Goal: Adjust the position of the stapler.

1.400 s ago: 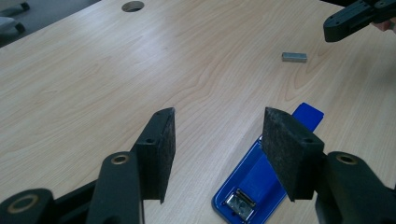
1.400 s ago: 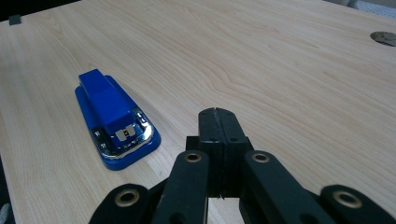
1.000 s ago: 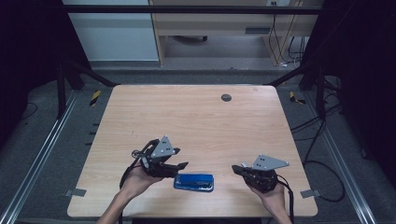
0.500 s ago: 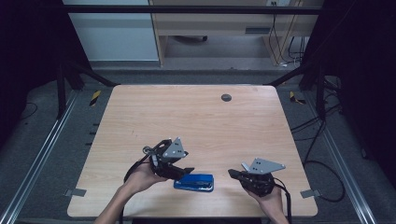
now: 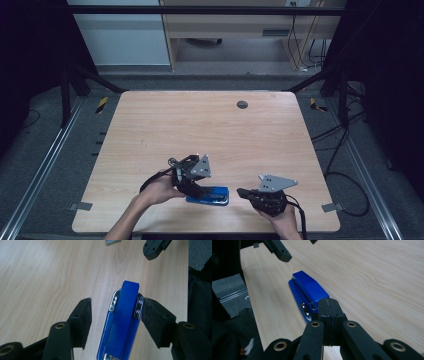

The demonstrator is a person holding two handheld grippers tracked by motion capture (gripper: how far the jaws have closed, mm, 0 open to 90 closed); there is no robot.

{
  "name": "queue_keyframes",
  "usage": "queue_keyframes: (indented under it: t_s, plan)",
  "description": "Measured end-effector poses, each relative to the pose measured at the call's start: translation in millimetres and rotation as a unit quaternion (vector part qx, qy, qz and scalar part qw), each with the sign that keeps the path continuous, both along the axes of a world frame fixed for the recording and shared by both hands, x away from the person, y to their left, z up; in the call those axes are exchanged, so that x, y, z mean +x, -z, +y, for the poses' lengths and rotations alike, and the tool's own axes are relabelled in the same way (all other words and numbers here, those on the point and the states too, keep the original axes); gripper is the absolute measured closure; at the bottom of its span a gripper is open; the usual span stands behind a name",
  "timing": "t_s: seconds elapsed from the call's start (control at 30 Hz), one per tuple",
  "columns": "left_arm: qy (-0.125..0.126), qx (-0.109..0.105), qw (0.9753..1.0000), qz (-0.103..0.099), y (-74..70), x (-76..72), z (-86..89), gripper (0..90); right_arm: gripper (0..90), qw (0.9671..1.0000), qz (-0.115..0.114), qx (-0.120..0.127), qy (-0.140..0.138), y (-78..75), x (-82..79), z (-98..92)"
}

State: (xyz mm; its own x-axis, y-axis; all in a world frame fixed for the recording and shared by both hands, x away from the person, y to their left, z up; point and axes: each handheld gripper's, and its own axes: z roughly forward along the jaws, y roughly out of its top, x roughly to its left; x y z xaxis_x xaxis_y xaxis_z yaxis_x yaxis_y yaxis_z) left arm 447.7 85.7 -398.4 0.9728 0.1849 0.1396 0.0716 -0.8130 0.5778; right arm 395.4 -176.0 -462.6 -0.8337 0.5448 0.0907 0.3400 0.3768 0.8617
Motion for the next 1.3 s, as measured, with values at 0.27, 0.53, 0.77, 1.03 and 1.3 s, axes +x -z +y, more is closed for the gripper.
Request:
queue_keyframes:
  t_s: [0.27,0.53,0.77,1.03,1.3]
  plan:
    - [0.029,0.028,0.9991,0.013,11.1,0.8,-13.4,38.8,90.0,0.9999,0.008,-0.005,-0.011,5.6,-0.7,6.9]
    - [0.04,0.044,0.9981,0.018,18.2,4.1,-20.6,38.8,90.0,0.9998,0.012,-0.011,-0.013,8.2,0.2,8.9]
    - [0.043,0.058,0.9973,0.015,22.2,4.7,-21.7,38.9,90.0,0.9997,0.012,-0.011,-0.015,8.2,0.9,8.5]
    - [0.045,0.071,0.9964,0.012,25.6,6.0,-22.3,39.1,90.0,0.9996,0.012,-0.015,-0.023,7.9,0.5,11.1]
    - [0.0,0.034,0.9994,0.004,19.1,2.3,7.5,39.2,71.1,0.9985,0.021,-0.012,-0.05,-6.4,13.0,12.5]
